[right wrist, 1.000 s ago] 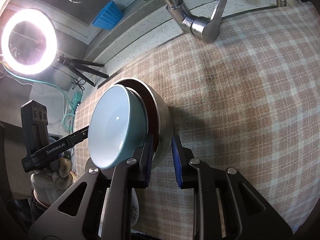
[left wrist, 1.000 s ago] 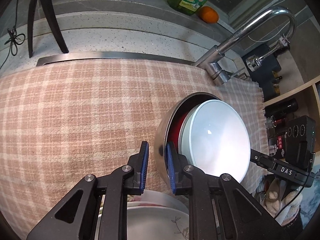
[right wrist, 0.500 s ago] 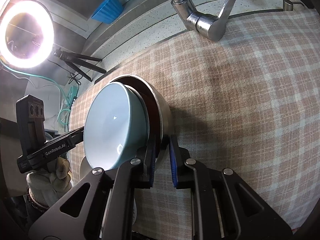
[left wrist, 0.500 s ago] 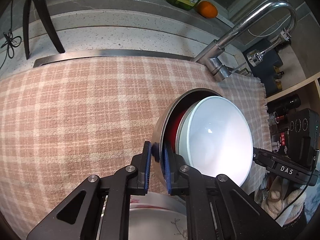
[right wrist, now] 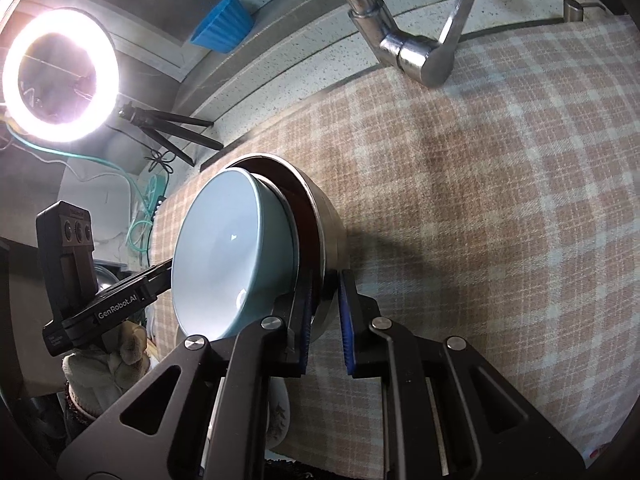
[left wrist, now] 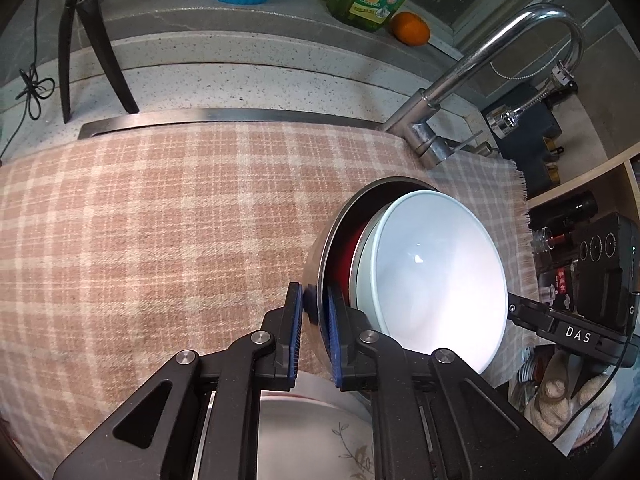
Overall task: Organize plates and bowls
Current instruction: 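Lift the nested bowl stack and carry it over the flowered plate stack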
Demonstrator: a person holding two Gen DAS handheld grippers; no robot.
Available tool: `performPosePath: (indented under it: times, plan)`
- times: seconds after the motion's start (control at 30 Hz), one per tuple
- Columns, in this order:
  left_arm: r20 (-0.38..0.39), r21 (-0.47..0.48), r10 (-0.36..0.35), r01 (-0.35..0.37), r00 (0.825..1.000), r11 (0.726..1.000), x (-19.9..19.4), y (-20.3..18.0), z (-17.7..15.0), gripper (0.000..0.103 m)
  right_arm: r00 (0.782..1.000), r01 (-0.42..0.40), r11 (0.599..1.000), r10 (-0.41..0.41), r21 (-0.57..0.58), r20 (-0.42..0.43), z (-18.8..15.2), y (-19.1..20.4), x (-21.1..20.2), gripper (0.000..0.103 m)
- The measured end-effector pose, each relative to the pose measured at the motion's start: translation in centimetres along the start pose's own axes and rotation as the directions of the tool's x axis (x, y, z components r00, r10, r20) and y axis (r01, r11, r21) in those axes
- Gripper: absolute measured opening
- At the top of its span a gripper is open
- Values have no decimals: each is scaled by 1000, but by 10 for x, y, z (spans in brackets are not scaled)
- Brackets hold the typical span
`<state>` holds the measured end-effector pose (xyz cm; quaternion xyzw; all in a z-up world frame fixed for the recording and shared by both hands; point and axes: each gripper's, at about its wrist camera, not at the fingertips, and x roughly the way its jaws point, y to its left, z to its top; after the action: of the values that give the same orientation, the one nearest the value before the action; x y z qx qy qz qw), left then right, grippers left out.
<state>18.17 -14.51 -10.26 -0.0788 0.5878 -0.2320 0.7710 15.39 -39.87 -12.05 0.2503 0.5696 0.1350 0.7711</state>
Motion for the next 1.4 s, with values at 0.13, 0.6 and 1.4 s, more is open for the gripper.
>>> performPosePath:
  times: [0.13, 0.6, 1.4]
  plan:
    - [21, -2, -2, 3, 1000, 1000, -11, -2, -2, 10, 1000, -7, 1000, 7, -15, 10, -1, 8, -9, 14]
    - [95, -12, 11, -10, 995, 1000, -59, 1, -27, 10, 999, -45, 995, 46, -87, 12, -18, 43, -30, 14]
    - [63, -89, 55, -49, 996, 995, -95, 44, -102, 10, 986, -102, 986, 83, -134, -143, -89, 87, 3, 14]
